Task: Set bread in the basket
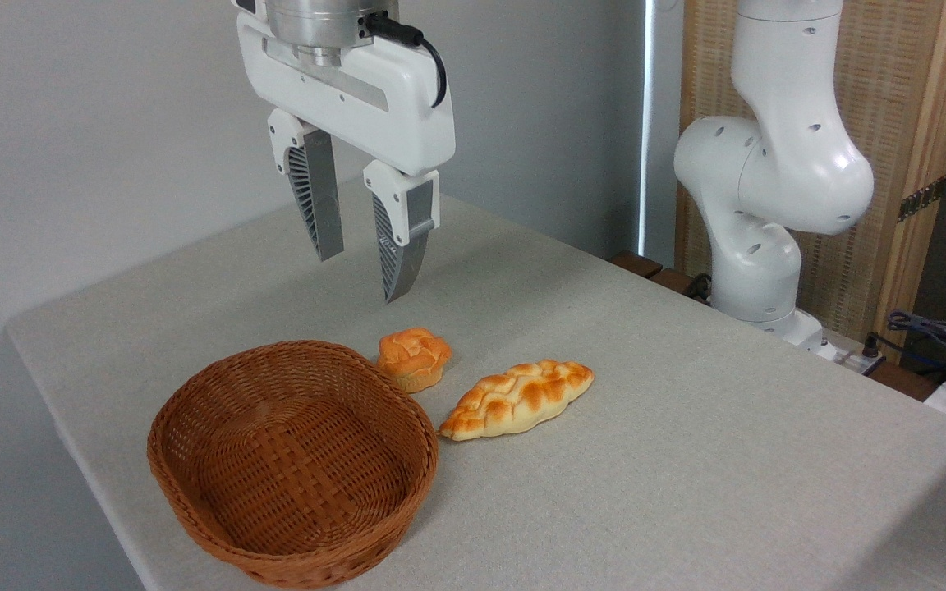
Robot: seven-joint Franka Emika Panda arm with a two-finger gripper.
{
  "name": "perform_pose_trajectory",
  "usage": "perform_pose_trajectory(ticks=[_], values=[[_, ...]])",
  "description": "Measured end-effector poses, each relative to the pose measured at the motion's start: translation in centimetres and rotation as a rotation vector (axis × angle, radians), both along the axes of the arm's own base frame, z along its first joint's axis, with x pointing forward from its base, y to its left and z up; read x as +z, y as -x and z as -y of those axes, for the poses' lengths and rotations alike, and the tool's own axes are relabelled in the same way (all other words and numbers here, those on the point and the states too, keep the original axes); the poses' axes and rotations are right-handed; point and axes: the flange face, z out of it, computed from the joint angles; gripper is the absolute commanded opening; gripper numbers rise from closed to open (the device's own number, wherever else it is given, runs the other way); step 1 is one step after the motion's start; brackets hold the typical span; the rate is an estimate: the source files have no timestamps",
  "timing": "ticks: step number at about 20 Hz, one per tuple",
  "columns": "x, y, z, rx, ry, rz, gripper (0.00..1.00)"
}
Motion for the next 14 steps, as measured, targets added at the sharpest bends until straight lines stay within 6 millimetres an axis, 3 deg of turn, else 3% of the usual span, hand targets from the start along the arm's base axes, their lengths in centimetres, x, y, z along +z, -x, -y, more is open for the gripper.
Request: perform_pose_trajectory(ticks=[14], values=[[-0.64,-0.22,0.14,-0.003,0.0,-0.013,1.0]])
